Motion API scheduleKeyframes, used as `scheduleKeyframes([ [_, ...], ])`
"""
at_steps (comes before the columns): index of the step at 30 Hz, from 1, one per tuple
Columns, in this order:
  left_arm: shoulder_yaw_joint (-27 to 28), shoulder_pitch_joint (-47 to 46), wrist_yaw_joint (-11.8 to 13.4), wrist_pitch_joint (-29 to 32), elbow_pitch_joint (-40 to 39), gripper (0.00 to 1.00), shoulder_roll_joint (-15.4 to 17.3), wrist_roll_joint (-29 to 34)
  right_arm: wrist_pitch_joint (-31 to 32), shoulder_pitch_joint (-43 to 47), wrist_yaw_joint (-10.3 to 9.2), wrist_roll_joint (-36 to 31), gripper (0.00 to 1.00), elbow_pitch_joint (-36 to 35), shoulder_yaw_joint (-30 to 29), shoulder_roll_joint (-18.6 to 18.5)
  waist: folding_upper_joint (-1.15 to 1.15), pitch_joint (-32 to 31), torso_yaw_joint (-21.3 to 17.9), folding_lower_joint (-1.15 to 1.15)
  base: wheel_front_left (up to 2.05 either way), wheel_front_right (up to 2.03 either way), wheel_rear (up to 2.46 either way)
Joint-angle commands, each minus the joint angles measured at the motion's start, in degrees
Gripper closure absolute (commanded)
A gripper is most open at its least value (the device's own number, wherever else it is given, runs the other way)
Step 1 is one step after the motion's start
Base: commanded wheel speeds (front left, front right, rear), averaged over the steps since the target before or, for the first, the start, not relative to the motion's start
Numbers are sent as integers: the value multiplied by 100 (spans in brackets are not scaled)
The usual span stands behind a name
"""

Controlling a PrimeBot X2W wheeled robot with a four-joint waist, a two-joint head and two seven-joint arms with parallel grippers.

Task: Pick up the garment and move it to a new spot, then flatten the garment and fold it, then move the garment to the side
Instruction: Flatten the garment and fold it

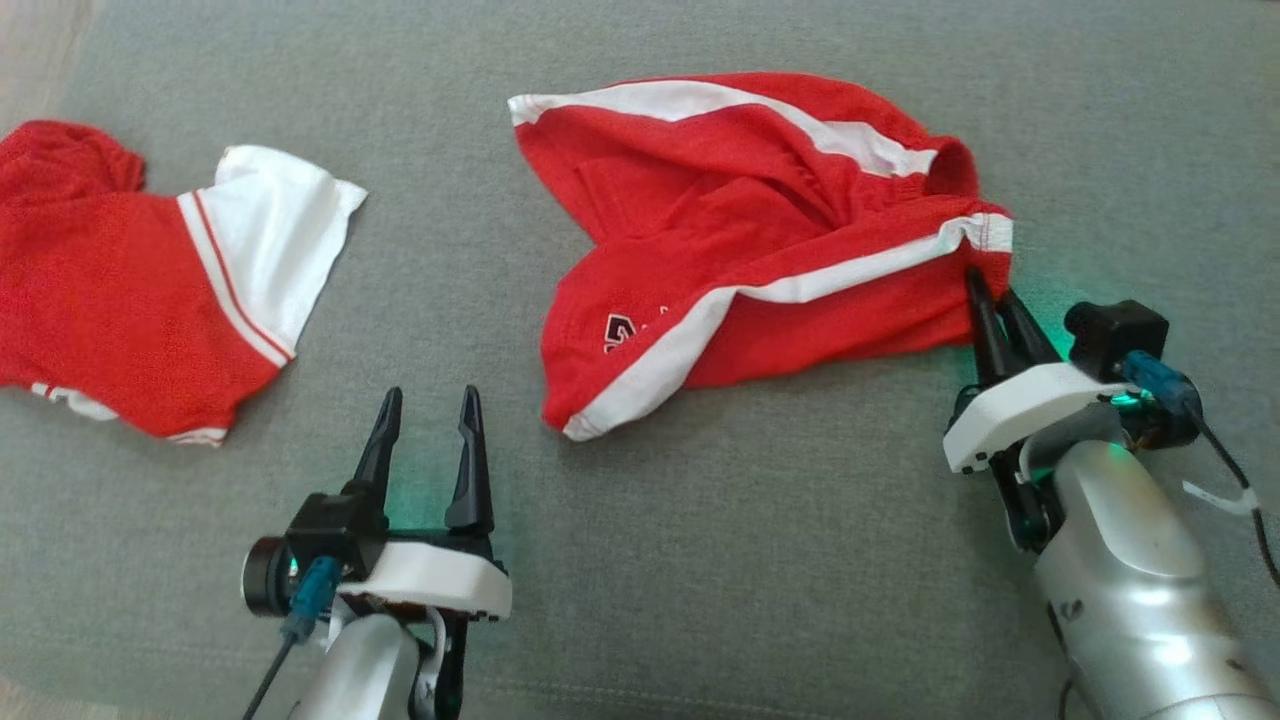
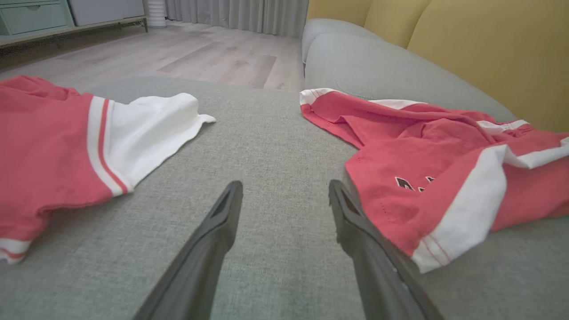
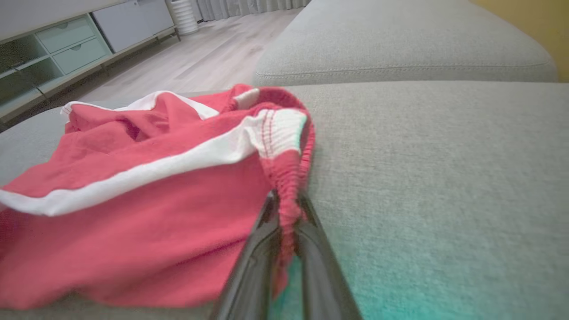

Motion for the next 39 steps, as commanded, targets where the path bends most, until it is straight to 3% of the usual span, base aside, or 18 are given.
scheduleKeyframes([
  [1, 183, -161, 12, -29, -175, 0, 32, -19, 4, -5, 21, 29, 100, -126, 123, 69, 0, -34, -48, 0, 0, 0, 0],
  [18, 425, 243, -64, -29, 16, 0, 31, 11, 4, 1347, 21, 452, 100, -790, -149, 46, 0, -702, -787, 0, 0, 0, 0],
  [19, 466, 304, -67, -29, 22, 0, 31, 17, 4, 1463, 21, 458, 55, -987, -224, 51, 0, -769, -851, 0, 0, 0, 0],
  [20, 486, 336, -75, -29, 22, 0, 31, 19, 4, 1517, 21, 455, 0, -1131, -232, 58, 0, -796, -877, 0, 0, 0, 0],
  [27, 560, 566, -144, -29, -23, 0, 31, 39, 4, 1890, 21, 244, 0, -2249, -377, 142, 0, -922, -1021, 0, 0, 0, 0],
  [31, 493, 640, -239, -29, -22, 0, 31, -39, 4, 2059, 21, 151, 0, -2553, -405, 223, 0, -943, -1078, 0, 0, 0, 0],
  [39, -295, 594, -818, -29, 433, 0, 31, -671, 4, 2166, 21, 156, 0, -2578, -236, 295, 0, -885, -1243, 0, 0, 0, 0],
])
